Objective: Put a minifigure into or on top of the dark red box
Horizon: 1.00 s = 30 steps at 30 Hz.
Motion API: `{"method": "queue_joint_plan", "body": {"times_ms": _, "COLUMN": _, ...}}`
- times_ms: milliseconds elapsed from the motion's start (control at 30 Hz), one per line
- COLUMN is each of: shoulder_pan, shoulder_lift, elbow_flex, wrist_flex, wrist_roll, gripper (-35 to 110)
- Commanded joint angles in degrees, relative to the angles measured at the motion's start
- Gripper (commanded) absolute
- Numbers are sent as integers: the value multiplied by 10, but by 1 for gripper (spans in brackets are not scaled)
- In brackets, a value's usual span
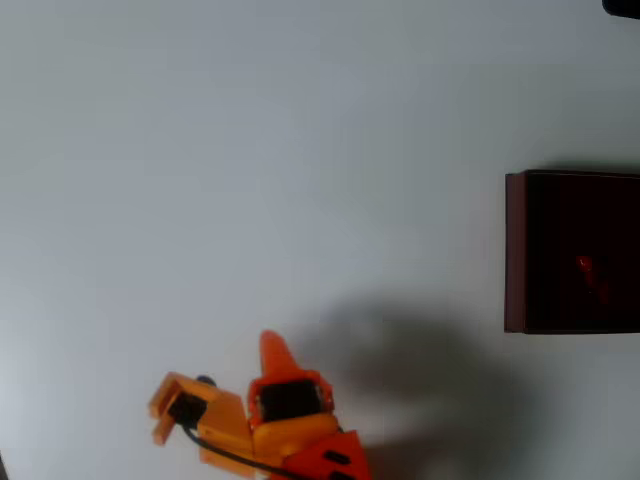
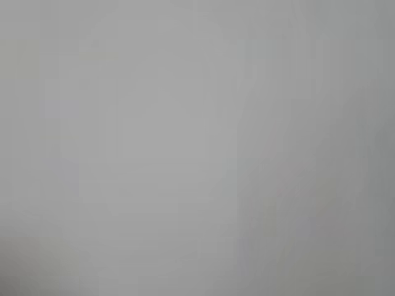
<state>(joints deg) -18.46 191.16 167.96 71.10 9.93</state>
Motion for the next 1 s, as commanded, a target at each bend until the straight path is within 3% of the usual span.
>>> {"method": "queue_joint_plan", "body": {"times_ms": 0, "shoulder_pan": -8, "shoulder_lift": 8, "elbow_flex": 17, "wrist_flex": 25, "wrist_roll": 26, "gripper": 0}}
{"method": "queue_joint_plan", "body": {"times_ms": 267, "shoulder_pan": -61, "shoulder_lift": 10, "elbow_flex": 44, "wrist_flex": 60, "wrist_roll": -32, "gripper": 0}}
{"method": "queue_joint_plan", "body": {"times_ms": 967, "shoulder_pan": -106, "shoulder_lift": 11, "elbow_flex": 43, "wrist_flex": 61, "wrist_roll": -69, "gripper": 1}}
